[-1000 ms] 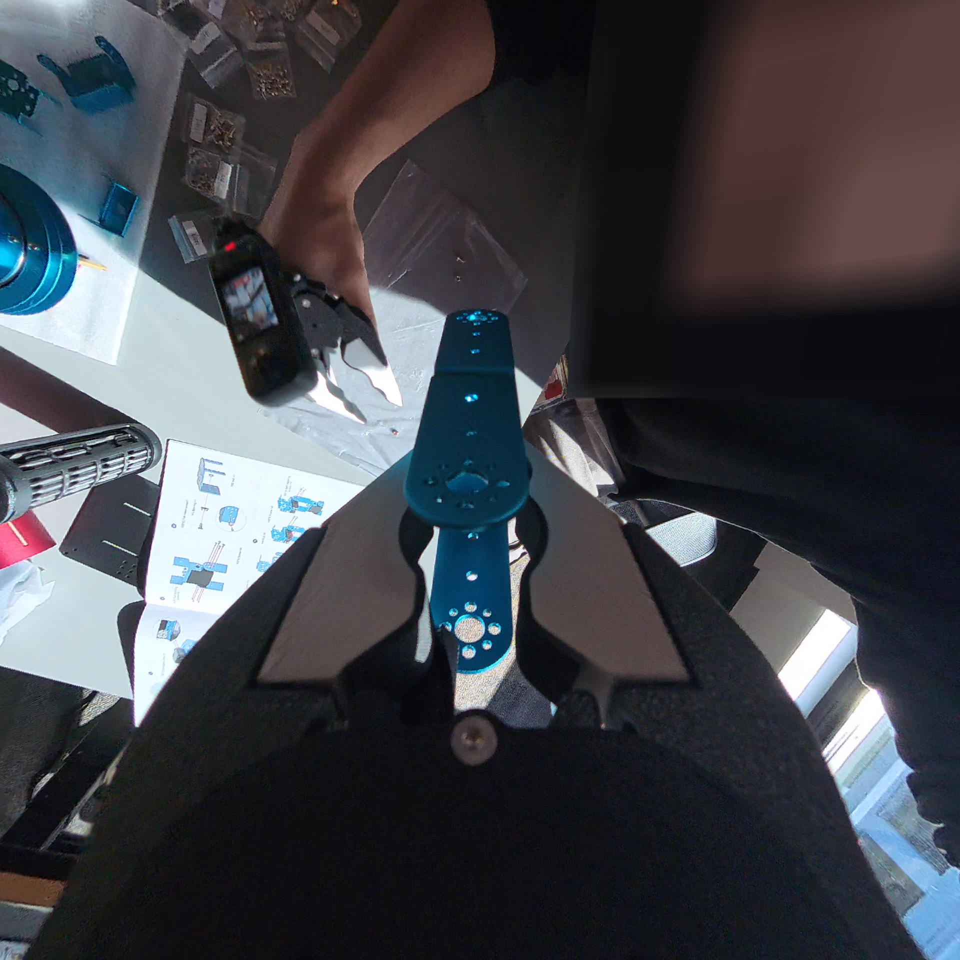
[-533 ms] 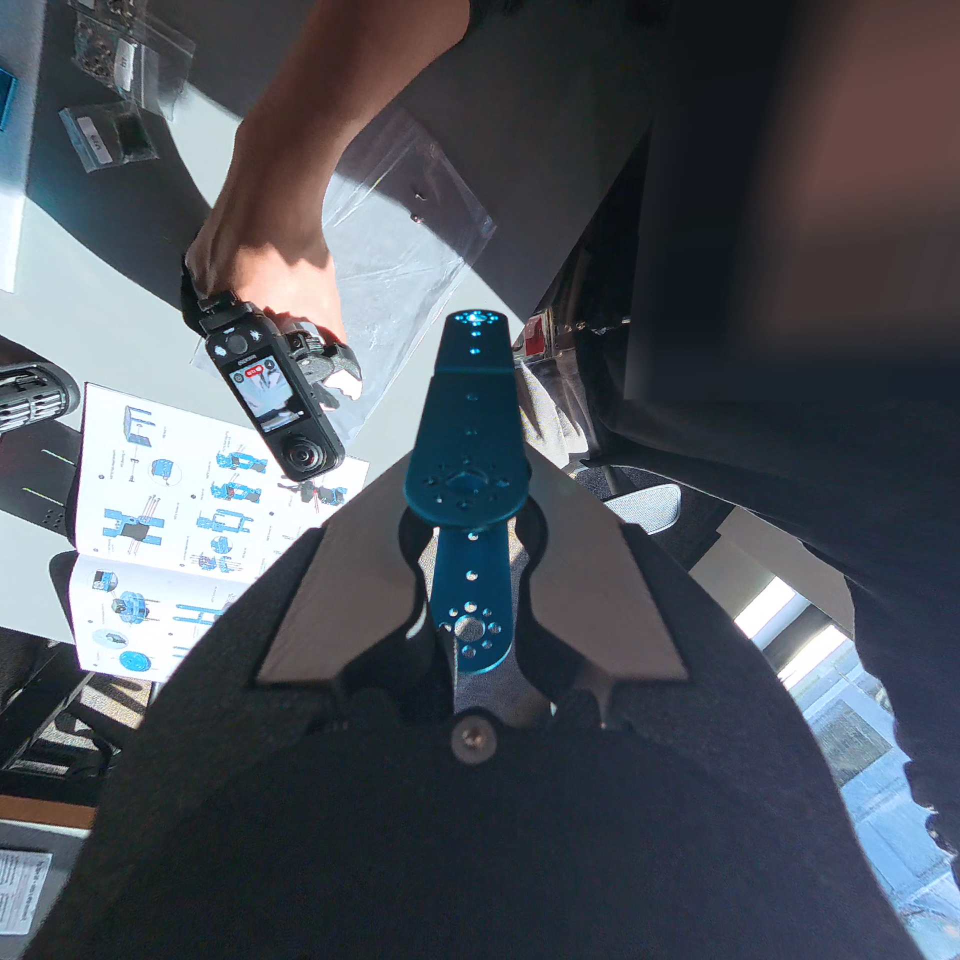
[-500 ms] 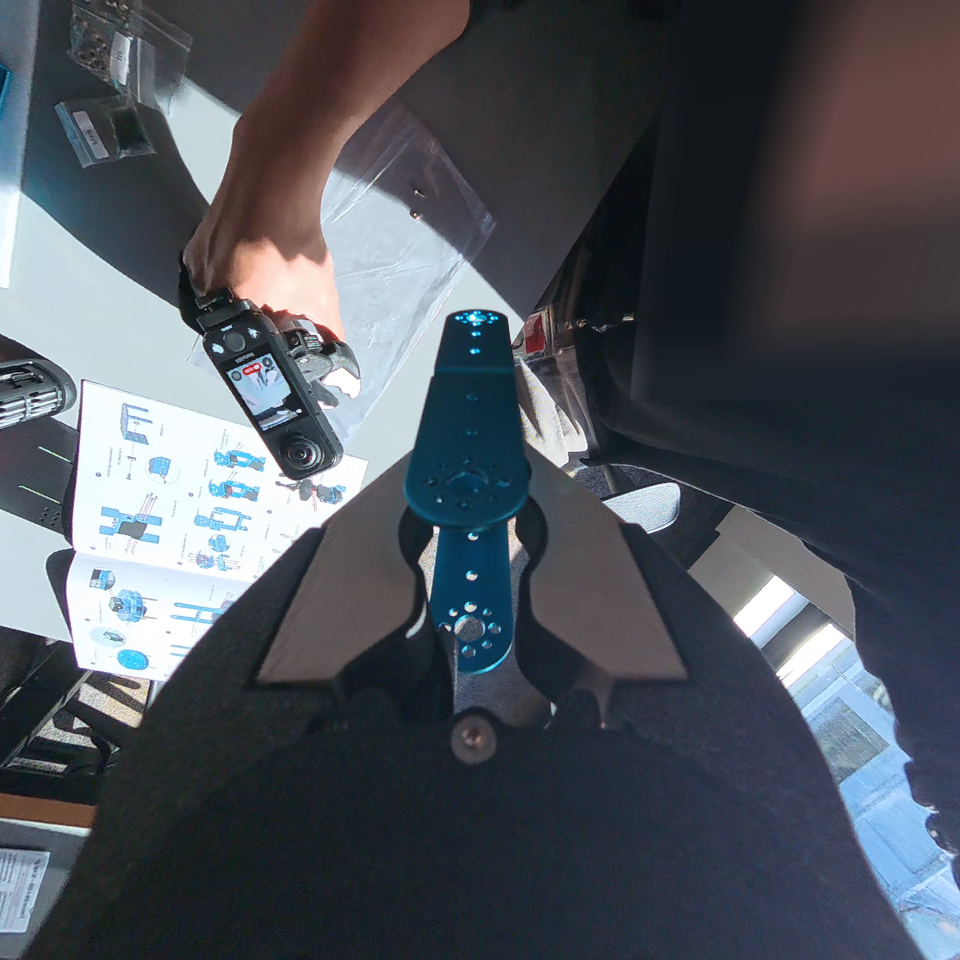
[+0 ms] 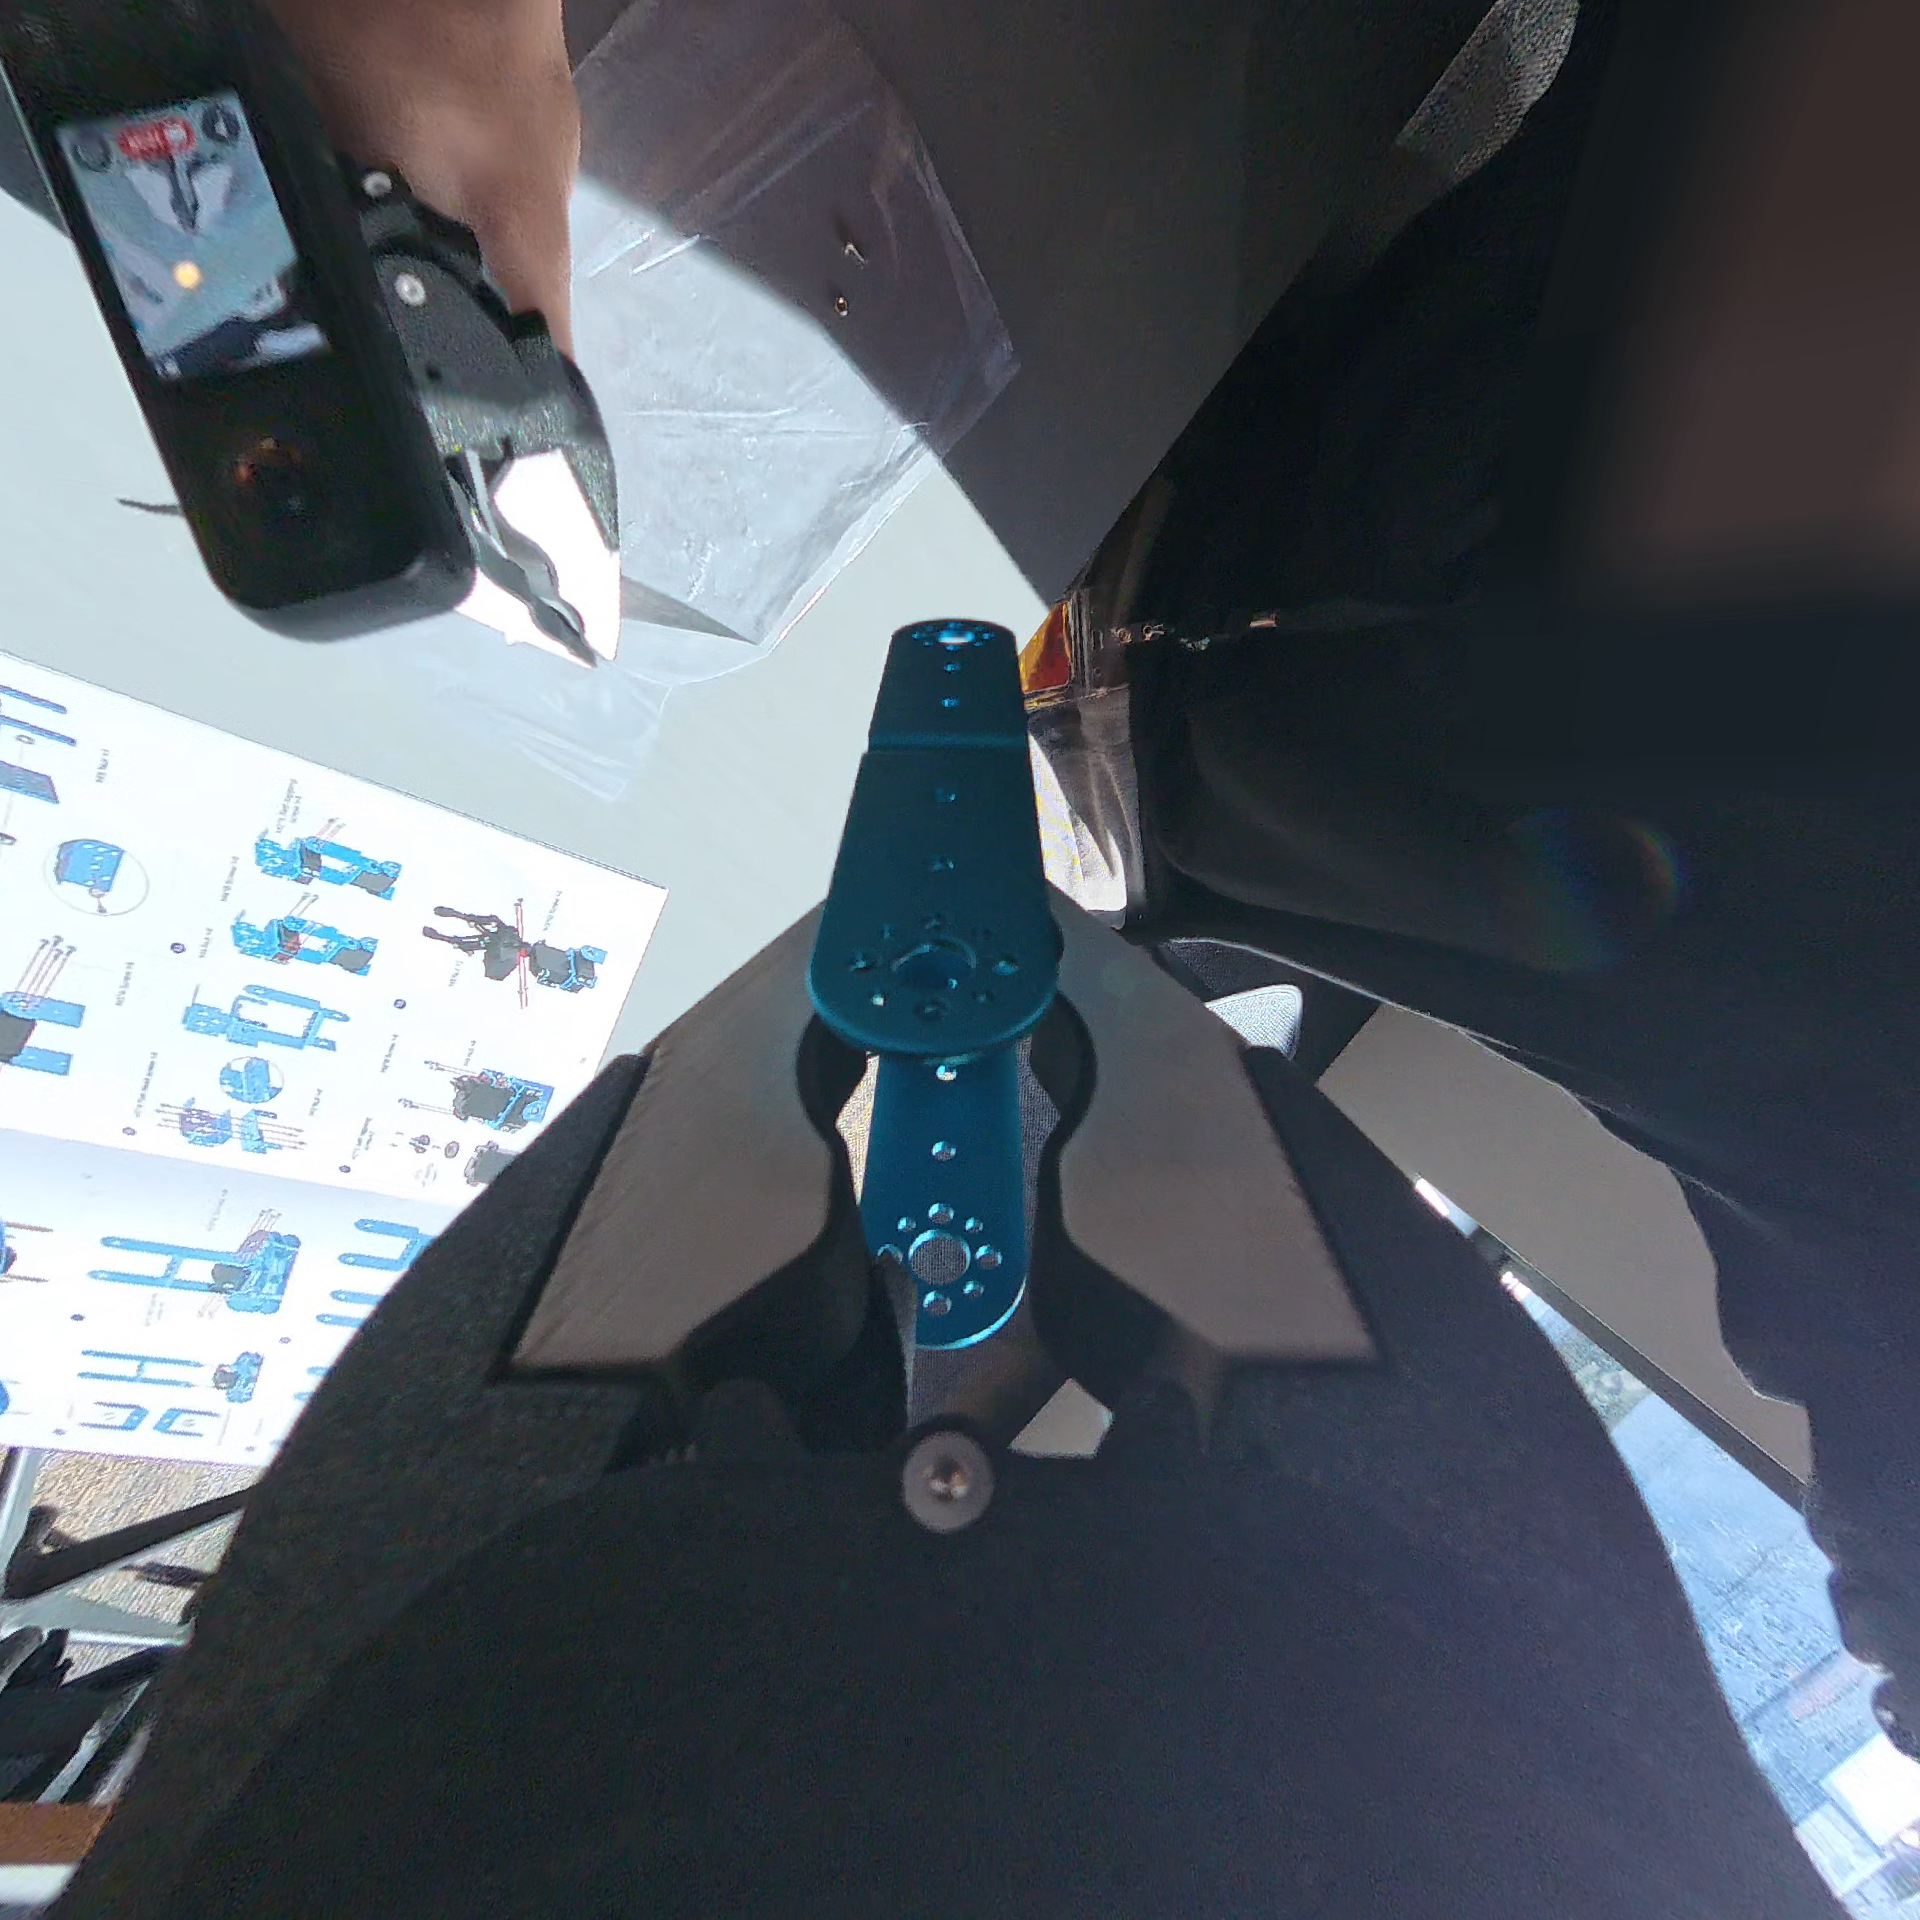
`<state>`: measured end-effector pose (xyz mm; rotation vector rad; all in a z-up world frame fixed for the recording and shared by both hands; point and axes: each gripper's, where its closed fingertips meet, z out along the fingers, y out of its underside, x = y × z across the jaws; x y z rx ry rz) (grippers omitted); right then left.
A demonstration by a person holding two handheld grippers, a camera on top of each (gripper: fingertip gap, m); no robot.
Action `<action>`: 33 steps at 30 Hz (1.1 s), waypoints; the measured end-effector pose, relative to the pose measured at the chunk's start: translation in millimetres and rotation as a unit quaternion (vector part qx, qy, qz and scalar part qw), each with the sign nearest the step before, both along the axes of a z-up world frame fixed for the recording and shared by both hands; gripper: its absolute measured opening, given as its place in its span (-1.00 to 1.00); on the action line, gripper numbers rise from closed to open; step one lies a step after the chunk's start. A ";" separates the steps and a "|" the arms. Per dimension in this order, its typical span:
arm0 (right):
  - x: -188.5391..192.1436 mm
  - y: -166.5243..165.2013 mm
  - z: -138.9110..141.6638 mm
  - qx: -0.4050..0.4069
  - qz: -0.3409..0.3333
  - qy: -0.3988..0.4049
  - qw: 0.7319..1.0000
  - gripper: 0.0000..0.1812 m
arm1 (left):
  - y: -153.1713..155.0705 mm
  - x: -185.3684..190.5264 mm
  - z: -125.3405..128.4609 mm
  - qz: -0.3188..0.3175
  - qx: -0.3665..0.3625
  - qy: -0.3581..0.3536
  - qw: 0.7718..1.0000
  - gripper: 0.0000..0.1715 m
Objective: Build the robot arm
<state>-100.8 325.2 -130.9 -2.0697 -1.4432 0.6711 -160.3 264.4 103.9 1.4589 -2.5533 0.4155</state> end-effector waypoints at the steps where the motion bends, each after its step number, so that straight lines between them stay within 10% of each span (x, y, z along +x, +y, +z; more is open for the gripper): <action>1: 3.0 -3.2 1.3 0.000 -0.002 0.009 1.000 -0.98 | 2.0 0.0 -5.2 0.002 -0.008 0.001 1.000 -0.71; 15: 25.3 -0.9 -4.1 0.001 -0.032 -0.004 0.999 -0.75 | 27.4 6.3 -71.5 0.024 -0.094 0.017 0.995 -0.72; 27: 62.8 -39.6 87.6 0.058 -0.131 0.184 0.972 -0.42 | 45.6 60.6 -126.5 0.048 -0.174 0.021 0.983 -0.71; 33: 58.4 -23.5 53.4 0.052 -0.251 0.119 0.959 -0.54 | 44.2 101.0 -168.8 0.071 -0.218 0.030 0.973 -0.70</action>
